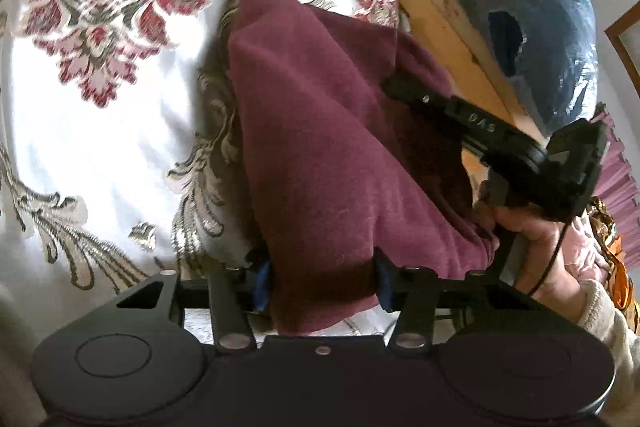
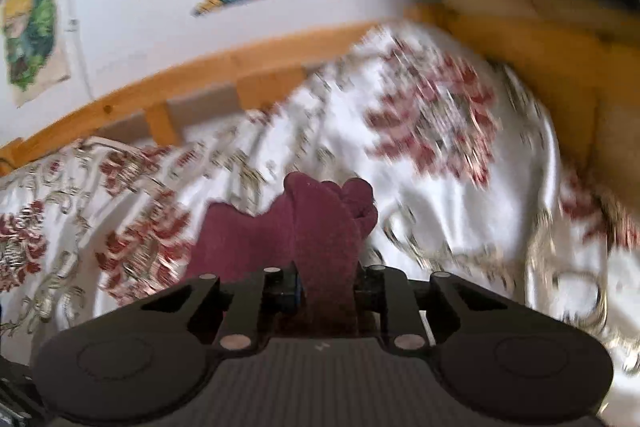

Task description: Fold small clothes

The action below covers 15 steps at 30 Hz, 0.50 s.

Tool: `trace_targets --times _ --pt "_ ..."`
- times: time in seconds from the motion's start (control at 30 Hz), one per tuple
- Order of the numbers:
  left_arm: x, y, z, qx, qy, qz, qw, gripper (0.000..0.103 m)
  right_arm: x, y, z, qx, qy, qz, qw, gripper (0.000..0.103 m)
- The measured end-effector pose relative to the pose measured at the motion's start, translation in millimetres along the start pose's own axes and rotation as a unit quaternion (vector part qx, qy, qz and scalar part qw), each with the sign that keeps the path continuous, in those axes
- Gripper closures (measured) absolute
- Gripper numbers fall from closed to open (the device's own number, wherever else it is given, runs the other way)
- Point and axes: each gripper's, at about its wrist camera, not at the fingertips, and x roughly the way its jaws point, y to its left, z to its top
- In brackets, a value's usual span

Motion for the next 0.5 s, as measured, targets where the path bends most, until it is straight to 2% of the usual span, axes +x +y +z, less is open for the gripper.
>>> trace_targets --times 0.13,0.3,0.4,0.5 --pt "-10.7 -6.6 10.6 0.008 -0.020 -0.004 0.9998 0.054 -11.2 18.1 18.6 -0.027 -0.037 0.009 0.999 0.082" --pt "-36.5 -9.1 35.9 0.049 -0.068 0.016 0.9964 0.054 3.9 27.9 46.9 -0.012 -0.074 0.028 0.997 0.082" --pt "-45.1 -0.7 45.0 0.059 -0.083 0.036 0.9942 0.054 27.0 35.1 53.8 -0.006 -0.073 0.036 0.997 0.082" --pt "-47.3 14.5 48.9 0.063 -0.082 0.071 0.9921 0.053 54.8 43.3 48.9 -0.007 -0.054 0.038 0.998 0.081"
